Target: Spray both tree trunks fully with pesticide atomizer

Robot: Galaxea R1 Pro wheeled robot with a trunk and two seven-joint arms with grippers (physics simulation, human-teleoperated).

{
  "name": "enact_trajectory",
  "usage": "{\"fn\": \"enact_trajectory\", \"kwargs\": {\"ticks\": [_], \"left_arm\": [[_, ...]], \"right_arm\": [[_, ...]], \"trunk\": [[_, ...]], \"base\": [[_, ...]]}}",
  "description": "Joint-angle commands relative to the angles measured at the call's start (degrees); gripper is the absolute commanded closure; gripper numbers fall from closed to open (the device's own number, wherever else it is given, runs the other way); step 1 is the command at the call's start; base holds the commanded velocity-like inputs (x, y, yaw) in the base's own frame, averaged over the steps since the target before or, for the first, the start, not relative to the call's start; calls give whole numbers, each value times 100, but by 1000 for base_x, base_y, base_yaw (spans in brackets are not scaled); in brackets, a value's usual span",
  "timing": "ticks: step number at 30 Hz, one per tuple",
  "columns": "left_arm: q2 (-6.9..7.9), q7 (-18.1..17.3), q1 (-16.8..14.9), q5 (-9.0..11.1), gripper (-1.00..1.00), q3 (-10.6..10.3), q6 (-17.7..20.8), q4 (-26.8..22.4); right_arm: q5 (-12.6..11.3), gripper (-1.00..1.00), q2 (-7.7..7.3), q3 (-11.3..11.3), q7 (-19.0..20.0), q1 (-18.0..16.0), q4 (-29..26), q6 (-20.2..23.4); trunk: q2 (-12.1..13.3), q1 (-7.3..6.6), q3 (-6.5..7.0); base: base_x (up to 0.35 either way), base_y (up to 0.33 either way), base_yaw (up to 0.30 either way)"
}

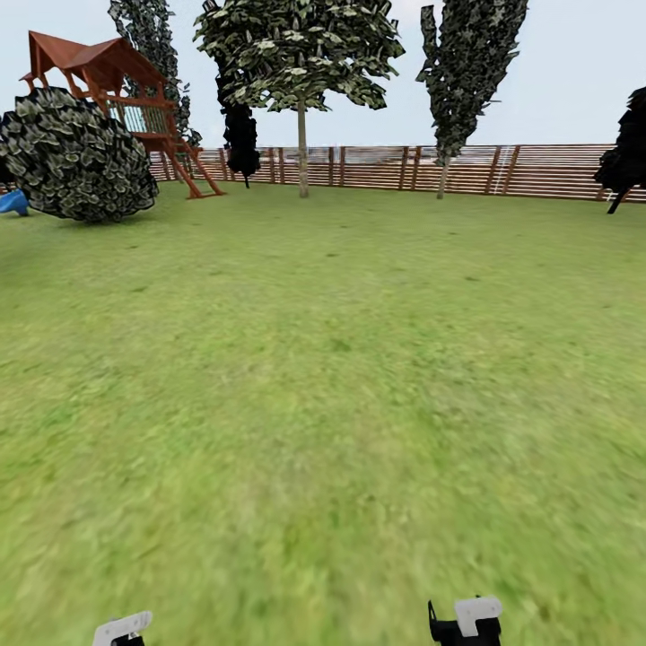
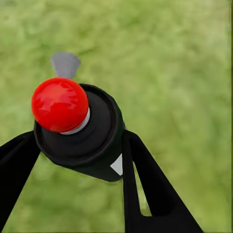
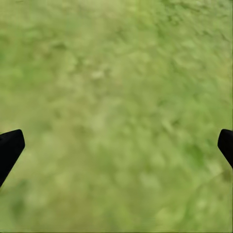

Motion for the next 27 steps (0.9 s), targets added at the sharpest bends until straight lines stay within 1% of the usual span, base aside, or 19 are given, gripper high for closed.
{"fn": "enact_trajectory", "kwargs": {"ticks": [1,27], "left_arm": [[-4,-32,-4,-33,100,53,-18,7],[-16,-37,-4,-43,100,52,-26,10]], "right_arm": [[61,-100,0,-29,-37,-5,8,-13],[61,-100,0,-31,-37,-5,8,-13]], "trunk": [[-2,3,-5],[-2,3,-5]], "base": [[338,71,0],[338,66,0]]}}
